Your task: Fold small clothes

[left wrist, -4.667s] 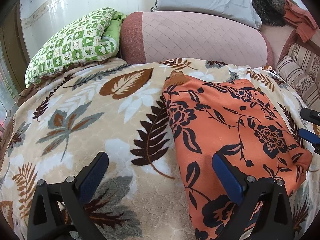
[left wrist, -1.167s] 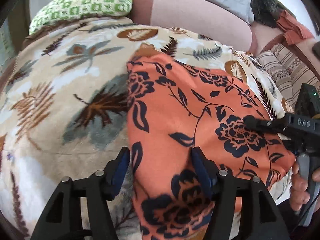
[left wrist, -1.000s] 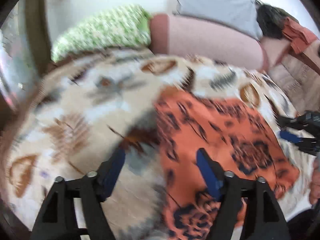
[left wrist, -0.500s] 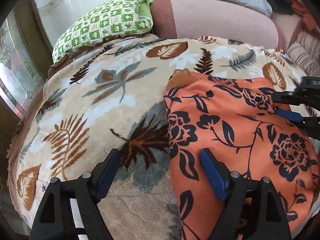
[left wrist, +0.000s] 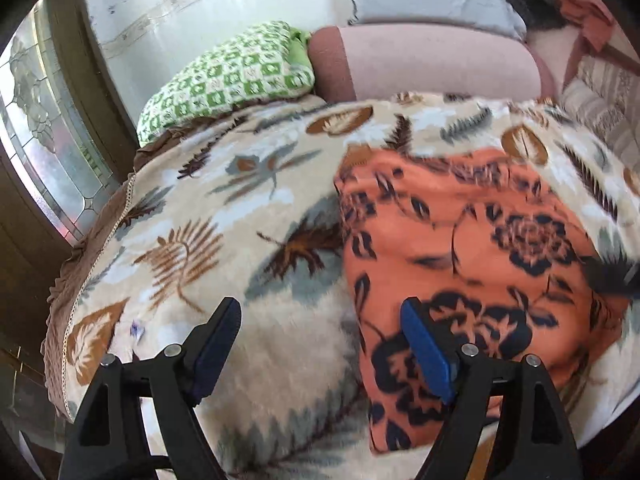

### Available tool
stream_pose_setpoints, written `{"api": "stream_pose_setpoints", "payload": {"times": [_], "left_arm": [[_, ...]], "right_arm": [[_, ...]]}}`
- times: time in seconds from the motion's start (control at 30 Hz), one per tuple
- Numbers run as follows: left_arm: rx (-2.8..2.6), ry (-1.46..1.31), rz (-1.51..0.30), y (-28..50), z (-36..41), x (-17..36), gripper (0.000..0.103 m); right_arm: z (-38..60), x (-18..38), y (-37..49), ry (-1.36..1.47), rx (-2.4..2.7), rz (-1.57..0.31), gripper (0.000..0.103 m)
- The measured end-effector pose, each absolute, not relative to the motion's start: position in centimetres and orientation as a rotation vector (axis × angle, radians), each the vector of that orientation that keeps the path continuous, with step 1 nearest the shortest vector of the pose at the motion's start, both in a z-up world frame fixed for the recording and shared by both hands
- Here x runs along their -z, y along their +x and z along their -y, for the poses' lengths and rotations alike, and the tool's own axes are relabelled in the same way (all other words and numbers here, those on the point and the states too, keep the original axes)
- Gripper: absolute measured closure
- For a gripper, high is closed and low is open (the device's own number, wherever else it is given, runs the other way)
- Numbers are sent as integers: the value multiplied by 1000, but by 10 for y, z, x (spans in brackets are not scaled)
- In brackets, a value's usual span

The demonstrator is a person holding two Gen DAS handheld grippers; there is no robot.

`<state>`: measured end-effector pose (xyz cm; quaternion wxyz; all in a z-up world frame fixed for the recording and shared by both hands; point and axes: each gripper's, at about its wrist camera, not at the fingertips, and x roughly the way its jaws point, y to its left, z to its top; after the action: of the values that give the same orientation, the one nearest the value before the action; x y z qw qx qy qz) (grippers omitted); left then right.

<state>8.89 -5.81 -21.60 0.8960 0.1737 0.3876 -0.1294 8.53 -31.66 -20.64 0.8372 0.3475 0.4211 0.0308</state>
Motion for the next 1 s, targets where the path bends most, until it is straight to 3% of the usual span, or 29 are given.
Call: {"api": "stream_pose_setpoints", "payload": {"times": [0.07, 0.2, 0.4, 0.53, 0.6, 1.0], "left_arm": [[264, 364, -805, 85, 56, 218, 20], [259, 316, -776, 72, 48, 200, 20], [252, 306, -675, 44, 40, 157, 20], [248, 314, -619, 30, 41, 127, 20], [241, 314, -590, 23, 42, 113, 16], [219, 273, -559, -2, 50, 76, 15]], "right_arm": [[307, 233, 86, 721, -60, -1023, 52], [301, 219, 81, 673, -50, -983, 51], [306, 194, 66, 732, -58, -811, 51], [302, 164, 57, 706, -70, -649, 44], [300, 154, 51, 687, -74, -592, 44], [285, 121, 18, 516, 18, -490, 38]]}}
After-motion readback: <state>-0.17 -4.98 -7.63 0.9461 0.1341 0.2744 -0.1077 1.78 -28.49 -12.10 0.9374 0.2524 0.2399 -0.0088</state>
